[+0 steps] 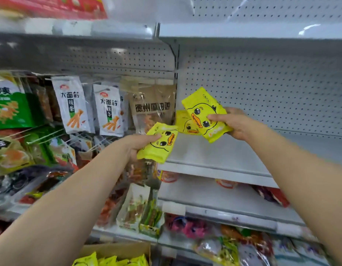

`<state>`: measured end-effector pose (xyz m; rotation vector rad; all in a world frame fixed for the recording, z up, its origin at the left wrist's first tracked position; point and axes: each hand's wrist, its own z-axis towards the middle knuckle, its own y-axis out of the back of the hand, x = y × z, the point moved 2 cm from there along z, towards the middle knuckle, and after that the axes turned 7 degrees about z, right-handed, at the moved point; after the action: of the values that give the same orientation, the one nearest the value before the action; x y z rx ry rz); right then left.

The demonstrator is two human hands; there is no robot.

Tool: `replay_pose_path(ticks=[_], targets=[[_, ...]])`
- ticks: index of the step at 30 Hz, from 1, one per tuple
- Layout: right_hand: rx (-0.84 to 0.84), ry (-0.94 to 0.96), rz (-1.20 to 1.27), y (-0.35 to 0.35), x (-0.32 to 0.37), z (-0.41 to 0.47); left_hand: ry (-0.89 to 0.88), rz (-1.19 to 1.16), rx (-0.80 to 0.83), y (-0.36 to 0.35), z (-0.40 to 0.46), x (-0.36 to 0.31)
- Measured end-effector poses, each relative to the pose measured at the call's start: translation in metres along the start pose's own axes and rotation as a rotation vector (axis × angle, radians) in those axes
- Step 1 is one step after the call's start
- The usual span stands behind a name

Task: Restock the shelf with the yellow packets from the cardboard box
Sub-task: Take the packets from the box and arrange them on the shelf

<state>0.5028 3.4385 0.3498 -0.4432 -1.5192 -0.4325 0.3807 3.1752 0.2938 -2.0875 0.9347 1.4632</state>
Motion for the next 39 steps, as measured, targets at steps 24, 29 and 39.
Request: replay_pose_path(ticks=[24,29,39], targets=[[-0.092,0.147,-0.649,0.107,0.020,0.133,-0.373,1.291,-0.161,-0.061,0.250,-0.099],[-0.090,0.143,-0.634,0.112,0.015,0.147,-0.394,1.268,-0.247,-0.057,0.260,-0.100],[-0.087,0.129,-0.613,0.107,0.011,0.155,-0.442,1.284,-0.374,-0.044,0.261,-0.096]])
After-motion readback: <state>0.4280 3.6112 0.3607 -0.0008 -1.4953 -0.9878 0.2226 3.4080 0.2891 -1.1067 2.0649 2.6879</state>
